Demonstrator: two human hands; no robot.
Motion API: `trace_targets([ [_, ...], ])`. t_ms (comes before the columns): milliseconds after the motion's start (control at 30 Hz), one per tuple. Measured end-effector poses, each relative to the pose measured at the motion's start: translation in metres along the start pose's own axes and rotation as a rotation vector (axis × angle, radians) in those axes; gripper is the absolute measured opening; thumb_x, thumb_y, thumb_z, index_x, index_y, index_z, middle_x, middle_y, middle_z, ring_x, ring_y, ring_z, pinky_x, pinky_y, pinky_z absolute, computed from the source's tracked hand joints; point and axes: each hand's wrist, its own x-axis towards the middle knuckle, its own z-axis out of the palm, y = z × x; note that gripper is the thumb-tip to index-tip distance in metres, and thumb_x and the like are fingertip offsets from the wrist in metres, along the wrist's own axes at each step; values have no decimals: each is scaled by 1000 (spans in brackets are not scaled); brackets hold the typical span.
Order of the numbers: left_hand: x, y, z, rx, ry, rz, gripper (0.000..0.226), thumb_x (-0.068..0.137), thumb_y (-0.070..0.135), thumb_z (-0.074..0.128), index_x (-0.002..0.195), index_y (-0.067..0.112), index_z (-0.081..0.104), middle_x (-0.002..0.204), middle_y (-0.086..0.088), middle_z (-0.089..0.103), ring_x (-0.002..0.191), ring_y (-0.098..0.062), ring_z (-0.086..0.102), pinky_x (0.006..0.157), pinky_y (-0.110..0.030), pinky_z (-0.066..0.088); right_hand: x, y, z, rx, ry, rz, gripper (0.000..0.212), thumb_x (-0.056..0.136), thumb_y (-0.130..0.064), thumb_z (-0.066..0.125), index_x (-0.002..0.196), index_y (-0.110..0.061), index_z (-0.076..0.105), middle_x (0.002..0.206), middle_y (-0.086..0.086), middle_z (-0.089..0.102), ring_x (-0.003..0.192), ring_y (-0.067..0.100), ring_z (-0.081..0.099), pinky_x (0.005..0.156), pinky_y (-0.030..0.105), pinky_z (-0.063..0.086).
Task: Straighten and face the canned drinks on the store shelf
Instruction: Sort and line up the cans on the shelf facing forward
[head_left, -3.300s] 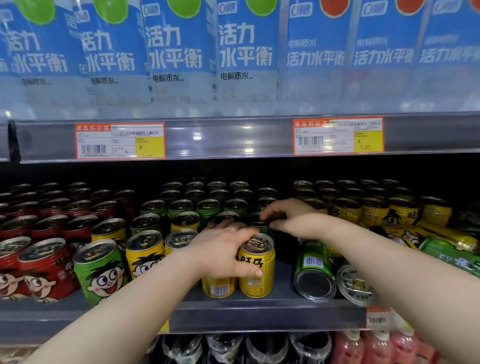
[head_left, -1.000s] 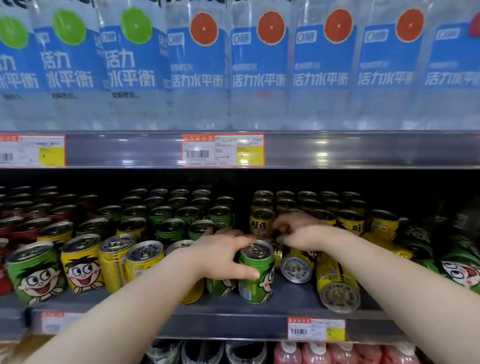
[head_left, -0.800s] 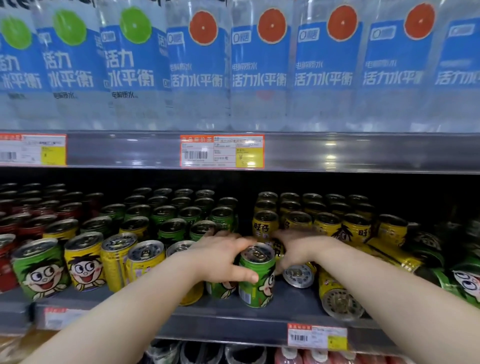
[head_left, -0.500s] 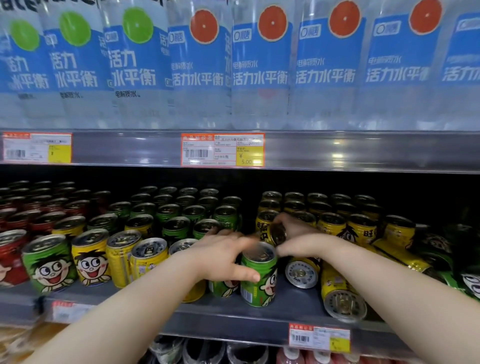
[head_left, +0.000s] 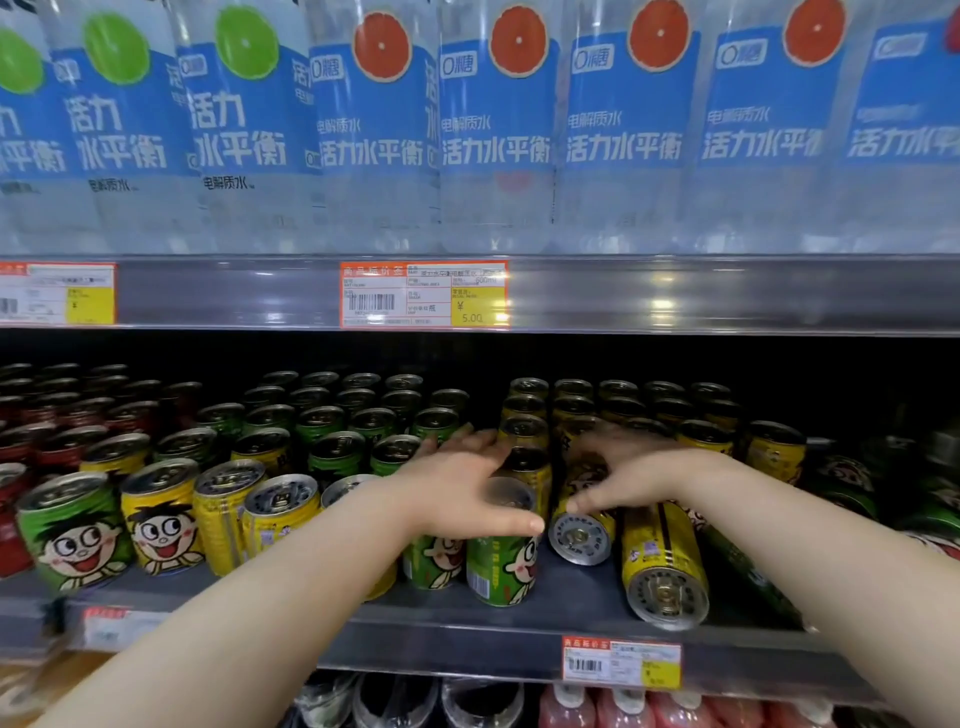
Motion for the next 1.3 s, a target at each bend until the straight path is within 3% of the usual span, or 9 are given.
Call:
trace_targets([
  [133,15,22,7,35,-33,34,96,77,71,47,149,26,1,159,1,-3,146,-20,-4,118,-40,6,-8,0,18,-133,-35,63,90,74,-58,65,146,-27,21,153,2,28,136,22,33,105,32,36],
  [367,18,21,16,93,9,58,88,81,65,47,149,26,6,159,4,-1,146,-17,1,118,-35,12,-6,14,2,188,45,32,39,87,-43,58,116,-19,56,120,3,58,106,20,57,85,28,45],
  [467,17,21,16,76,11,70,87,82,63,48,149,26,7,159,4,0,146,-17,1,117,-34,12,1,16,3,339,114,65,32,96,-38,44,98,-11,62,99,9,67,76,24,65,68,28,48],
  [567,16,21,15,75,15,66,86,82,62,48,149,27,6,159,4,0,146,-17,1,117,-35,12,11,13,12,306,188,110,30,98,-34,39,117,-17,55,97,7,69,63,17,64,70,30,52],
  [700,15,22,15,73,-8,56,88,81,65,47,149,28,4,159,4,-2,146,-18,0,117,-35,11,5,21,14,386,199,109,48,95,-37,46,139,-21,39,120,4,62,85,17,66,81,31,53],
  [767,15,23,12,60,-33,42,91,79,68,48,149,28,5,159,4,-2,146,-17,0,118,-37,11,-12,30,6,218,222,93,53,88,-48,53,135,-25,44,133,0,54,111,19,57,94,29,46],
  [867,16,28,7,36,-74,16,92,77,70,48,149,27,7,159,2,1,146,-19,1,118,-42,5,-47,32,-3,-73,42,40,67,76,-66,55,131,-28,45,136,-2,47,120,18,48,94,28,43],
  [1000,23,43,15,86,-21,42,103,72,74,50,149,26,2,159,-1,3,146,-22,2,117,-48,0,-67,21,18,-218,-49,2,87,72,-58,67,142,-29,26,146,2,35,129,23,40,103,33,38],
  [1300,27,36,20,105,-64,73,114,61,80,53,148,30,-2,159,1,-6,146,-20,-3,118,-45,12,-63,34,14,397,15,22,36,92,-48,45,106,-16,57,83,-1,64,70,18,67,59,26,52],
])
